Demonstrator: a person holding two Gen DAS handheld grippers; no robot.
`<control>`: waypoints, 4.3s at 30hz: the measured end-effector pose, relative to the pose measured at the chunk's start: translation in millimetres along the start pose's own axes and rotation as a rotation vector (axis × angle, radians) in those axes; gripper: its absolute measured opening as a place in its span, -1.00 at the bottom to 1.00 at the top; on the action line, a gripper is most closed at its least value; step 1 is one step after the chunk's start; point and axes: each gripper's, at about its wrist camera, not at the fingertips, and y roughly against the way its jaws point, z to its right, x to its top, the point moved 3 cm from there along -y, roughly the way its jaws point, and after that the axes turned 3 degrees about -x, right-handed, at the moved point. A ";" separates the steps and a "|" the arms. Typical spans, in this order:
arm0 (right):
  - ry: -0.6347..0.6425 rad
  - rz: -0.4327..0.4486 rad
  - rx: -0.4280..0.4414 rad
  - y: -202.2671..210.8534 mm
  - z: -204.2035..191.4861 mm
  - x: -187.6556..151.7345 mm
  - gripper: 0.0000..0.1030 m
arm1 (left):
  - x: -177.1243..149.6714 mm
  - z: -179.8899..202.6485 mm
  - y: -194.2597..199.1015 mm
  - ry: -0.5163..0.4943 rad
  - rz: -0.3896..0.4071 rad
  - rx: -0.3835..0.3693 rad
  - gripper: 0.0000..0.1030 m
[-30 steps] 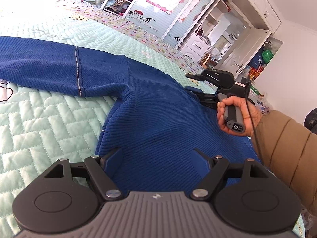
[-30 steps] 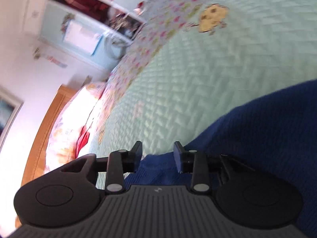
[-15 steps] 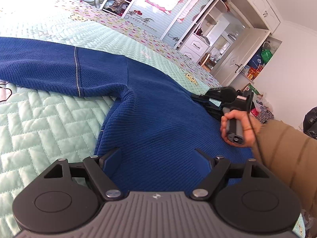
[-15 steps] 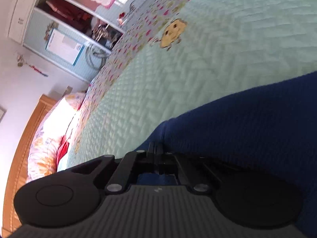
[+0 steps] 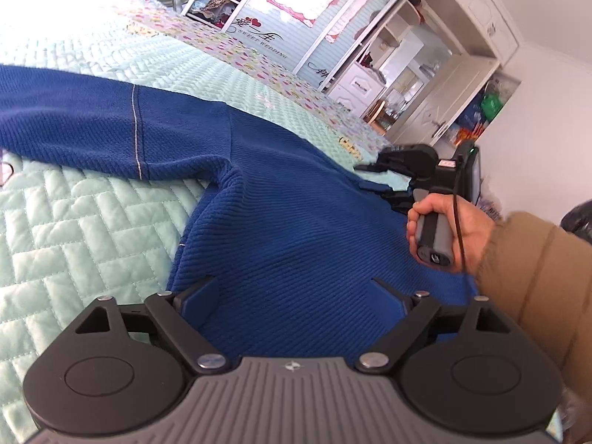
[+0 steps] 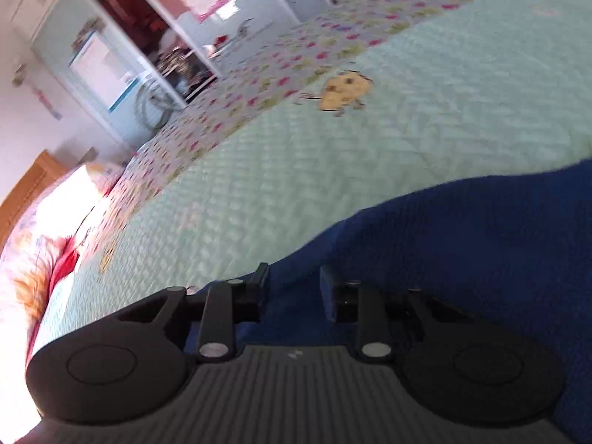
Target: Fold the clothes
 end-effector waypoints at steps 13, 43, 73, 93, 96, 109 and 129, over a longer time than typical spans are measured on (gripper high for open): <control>0.399 -0.192 0.014 38.7 -112.0 -116.2 0.11 | 44.2 -80.8 117.4 0.394 0.367 0.215 0.73; 0.061 -0.299 0.434 118.9 -105.0 -221.6 0.53 | 62.2 -78.4 111.5 0.156 0.251 0.431 0.75; 0.097 -0.231 0.260 219.4 -15.8 -252.3 0.11 | -26.9 30.2 -4.5 -0.304 -0.226 0.071 0.89; -0.062 -0.021 0.169 322.1 97.7 -222.2 0.18 | -49.0 59.0 13.2 -0.450 -0.172 0.199 0.80; -0.147 -0.055 0.166 306.8 141.5 -212.6 0.17 | -62.2 59.8 23.3 -0.467 -0.215 0.217 0.82; -0.225 -0.083 0.275 282.4 165.8 -185.1 -0.50 | -22.6 60.5 32.6 -0.294 -0.211 0.158 0.70; -0.167 -0.174 0.320 202.8 162.1 -121.5 -0.36 | 20.7 40.6 -71.2 -0.413 -0.304 0.306 0.55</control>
